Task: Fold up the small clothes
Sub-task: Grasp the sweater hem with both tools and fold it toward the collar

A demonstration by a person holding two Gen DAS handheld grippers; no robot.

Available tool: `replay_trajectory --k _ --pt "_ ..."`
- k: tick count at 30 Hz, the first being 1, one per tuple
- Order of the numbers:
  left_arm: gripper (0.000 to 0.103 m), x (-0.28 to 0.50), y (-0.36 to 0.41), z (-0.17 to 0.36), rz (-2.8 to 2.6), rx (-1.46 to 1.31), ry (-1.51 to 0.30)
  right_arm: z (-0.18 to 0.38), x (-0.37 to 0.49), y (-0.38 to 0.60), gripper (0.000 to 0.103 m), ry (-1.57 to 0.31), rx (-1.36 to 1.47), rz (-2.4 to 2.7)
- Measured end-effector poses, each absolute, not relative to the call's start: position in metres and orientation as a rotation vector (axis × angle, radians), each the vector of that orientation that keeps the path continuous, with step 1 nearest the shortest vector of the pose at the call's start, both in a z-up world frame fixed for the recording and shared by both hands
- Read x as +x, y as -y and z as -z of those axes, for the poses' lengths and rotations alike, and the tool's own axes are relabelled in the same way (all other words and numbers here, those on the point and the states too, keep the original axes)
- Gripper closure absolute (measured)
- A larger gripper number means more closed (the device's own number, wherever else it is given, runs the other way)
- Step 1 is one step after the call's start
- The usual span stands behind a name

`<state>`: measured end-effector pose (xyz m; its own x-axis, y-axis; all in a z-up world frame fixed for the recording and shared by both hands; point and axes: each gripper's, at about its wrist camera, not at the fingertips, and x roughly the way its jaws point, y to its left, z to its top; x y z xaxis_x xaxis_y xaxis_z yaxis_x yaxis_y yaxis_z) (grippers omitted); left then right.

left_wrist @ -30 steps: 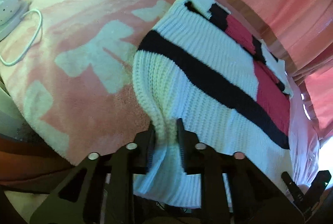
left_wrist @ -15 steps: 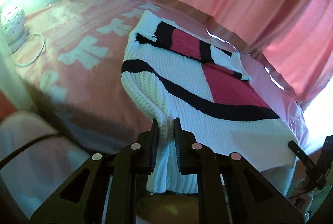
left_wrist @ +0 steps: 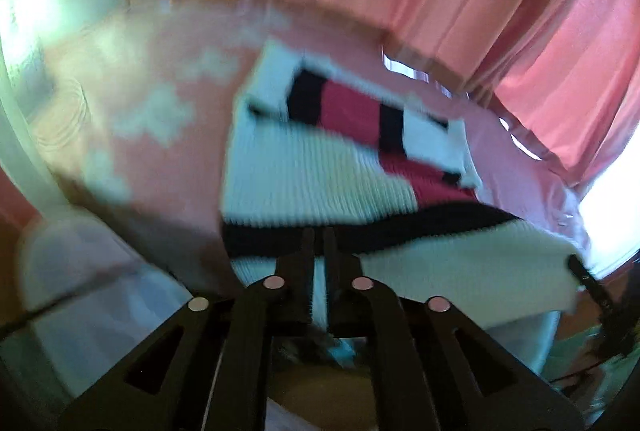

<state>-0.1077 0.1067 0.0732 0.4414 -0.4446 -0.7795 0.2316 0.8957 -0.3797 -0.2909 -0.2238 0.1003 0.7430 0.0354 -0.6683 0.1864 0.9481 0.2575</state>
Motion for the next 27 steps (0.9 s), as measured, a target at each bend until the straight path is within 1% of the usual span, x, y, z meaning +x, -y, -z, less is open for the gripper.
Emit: replay_trajectory --k 1,2,3,5,6,8,11,14,16,17,18,19,20,21,23,26,27 --pt "0.081 -0.108 -0.108 -0.06 0.415 -0.24 -1.07 -0.095 -0.291 0.223 0.096 -0.748 0.331 0.082" --pt "0.065 -0.11 -0.108 -0.047 0.378 -0.234 -1.102 -0.092 -0.292 0.221 0.096 -0.76 0.338 0.078" --pt "0.056 -0.11 -0.107 -0.04 0.358 -0.236 -1.111 -0.091 -0.294 0.22 0.096 -0.766 0.341 0.076" --pt "0.05 -0.113 -0.108 -0.02 0.345 -0.264 -1.115 -0.089 -0.294 0.219 0.096 -0.774 0.346 0.071" --pt "0.041 -0.113 -0.108 -0.013 0.346 -0.28 -1.116 -0.089 -0.294 0.219 0.096 -0.776 0.344 0.071" --pt "0.034 -0.111 -0.107 0.012 0.313 -0.31 -1.14 -0.089 -0.294 0.217 0.096 -0.782 0.338 0.068" --pt "0.033 -0.105 -0.1 0.048 0.282 -0.288 -1.199 -0.087 -0.295 0.219 0.096 -0.791 0.34 0.064" --pt "0.034 -0.098 -0.095 0.076 0.27 -0.256 -1.213 -0.082 -0.295 0.217 0.096 -0.8 0.339 0.061" --pt "0.043 -0.091 -0.093 0.088 0.277 -0.272 -1.247 -0.079 -0.295 0.216 0.096 -0.803 0.338 0.058" --pt "0.055 -0.088 -0.094 0.091 0.312 -0.313 -1.261 -0.078 -0.295 0.216 0.096 -0.801 0.34 0.056" --pt "0.076 -0.086 -0.093 0.094 0.36 -0.362 -1.271 -0.077 -0.295 0.217 0.096 -0.799 0.341 0.055" --pt "0.091 -0.084 -0.092 0.095 0.4 -0.397 -1.284 -0.076 -0.296 0.217 0.096 -0.799 0.346 0.057" --pt "0.095 -0.085 -0.091 0.092 0.413 -0.395 -1.287 -0.075 -0.296 0.217 0.096 -0.798 0.349 0.058" --pt "0.096 -0.087 -0.091 0.087 0.418 -0.386 -1.273 -0.074 -0.297 0.217 0.096 -0.798 0.351 0.061" --pt "0.096 -0.1 -0.091 0.059 0.436 -0.348 -1.224 -0.076 -0.302 0.217 0.096 -0.795 0.352 0.064" --pt "0.096 -0.117 -0.096 -0.006 0.5 -0.343 -1.102 -0.091 -0.31 0.217 0.096 -0.759 0.36 0.065" --pt "0.096 -0.117 -0.099 -0.038 0.517 -0.34 -1.032 -0.097 -0.309 0.217 0.096 -0.744 0.357 0.064"
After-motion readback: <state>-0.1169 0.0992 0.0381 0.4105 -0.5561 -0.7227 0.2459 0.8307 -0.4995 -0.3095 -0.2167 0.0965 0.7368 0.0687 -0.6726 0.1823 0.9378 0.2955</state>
